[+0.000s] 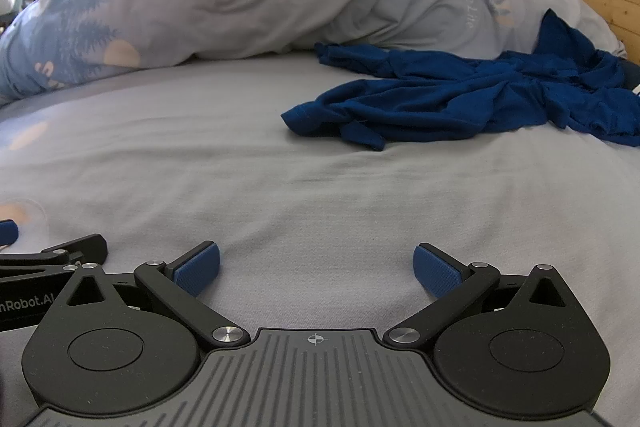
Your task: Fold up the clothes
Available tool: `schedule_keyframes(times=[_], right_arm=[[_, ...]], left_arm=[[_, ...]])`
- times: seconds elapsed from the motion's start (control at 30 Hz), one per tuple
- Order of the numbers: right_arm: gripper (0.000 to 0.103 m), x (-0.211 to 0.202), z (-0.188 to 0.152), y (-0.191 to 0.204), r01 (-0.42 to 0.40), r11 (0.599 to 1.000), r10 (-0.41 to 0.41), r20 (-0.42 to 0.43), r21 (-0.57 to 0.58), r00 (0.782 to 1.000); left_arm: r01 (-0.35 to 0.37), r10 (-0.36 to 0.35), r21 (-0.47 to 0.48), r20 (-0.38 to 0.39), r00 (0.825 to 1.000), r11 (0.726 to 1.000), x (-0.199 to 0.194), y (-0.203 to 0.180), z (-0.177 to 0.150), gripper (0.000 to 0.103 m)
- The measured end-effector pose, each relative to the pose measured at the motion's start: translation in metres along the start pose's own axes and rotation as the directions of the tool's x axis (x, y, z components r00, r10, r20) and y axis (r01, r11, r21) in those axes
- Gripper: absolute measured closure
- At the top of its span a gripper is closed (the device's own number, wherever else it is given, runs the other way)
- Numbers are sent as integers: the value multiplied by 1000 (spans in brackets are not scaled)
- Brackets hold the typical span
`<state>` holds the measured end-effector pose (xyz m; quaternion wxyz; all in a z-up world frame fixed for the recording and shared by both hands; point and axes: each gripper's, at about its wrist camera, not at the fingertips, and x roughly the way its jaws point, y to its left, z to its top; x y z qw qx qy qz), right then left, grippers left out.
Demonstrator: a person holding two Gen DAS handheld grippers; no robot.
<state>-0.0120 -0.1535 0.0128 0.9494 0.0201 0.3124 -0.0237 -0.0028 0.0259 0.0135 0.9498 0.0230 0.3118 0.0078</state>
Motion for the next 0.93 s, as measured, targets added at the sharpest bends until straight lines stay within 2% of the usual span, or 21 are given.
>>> schedule_keyframes(times=[0.93], right_arm=[[0,-4,-1,-6,-4,1000,4,1,-1,1000]], left_arm=[[-4,4,-2,2,1000,1000,-3,-3,-1,0]])
